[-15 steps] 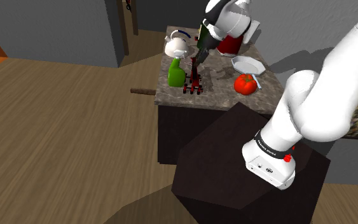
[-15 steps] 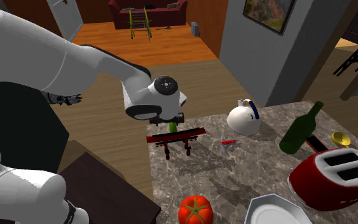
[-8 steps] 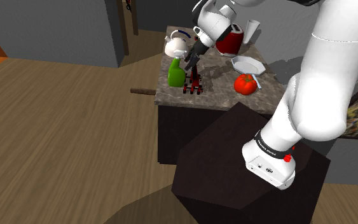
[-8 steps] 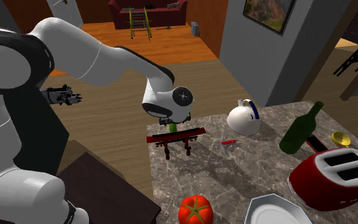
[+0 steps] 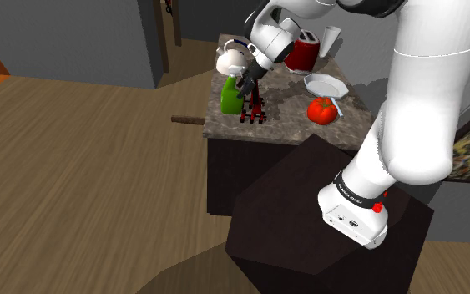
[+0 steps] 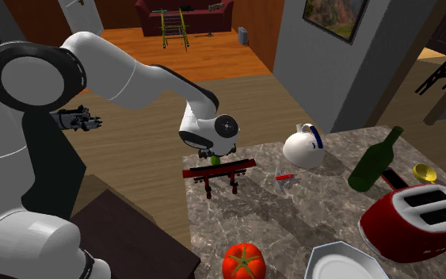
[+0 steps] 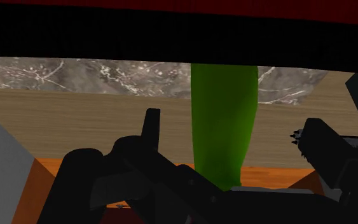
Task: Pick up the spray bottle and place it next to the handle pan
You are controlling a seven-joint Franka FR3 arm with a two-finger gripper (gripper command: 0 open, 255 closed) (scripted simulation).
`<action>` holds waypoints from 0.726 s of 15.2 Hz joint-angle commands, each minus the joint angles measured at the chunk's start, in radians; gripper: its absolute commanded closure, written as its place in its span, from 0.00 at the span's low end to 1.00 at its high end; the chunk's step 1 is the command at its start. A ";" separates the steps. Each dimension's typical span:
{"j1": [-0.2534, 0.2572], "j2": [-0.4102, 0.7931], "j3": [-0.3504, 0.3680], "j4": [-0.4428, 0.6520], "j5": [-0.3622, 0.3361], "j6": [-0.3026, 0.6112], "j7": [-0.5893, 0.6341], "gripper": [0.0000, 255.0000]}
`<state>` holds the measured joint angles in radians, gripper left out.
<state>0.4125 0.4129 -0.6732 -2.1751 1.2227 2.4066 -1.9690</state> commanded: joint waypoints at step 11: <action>-0.002 0.006 0.003 0.006 0.005 -0.001 -0.001 1.00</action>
<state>0.4107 0.4191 -0.6705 -2.1695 1.2275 2.4062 -1.9697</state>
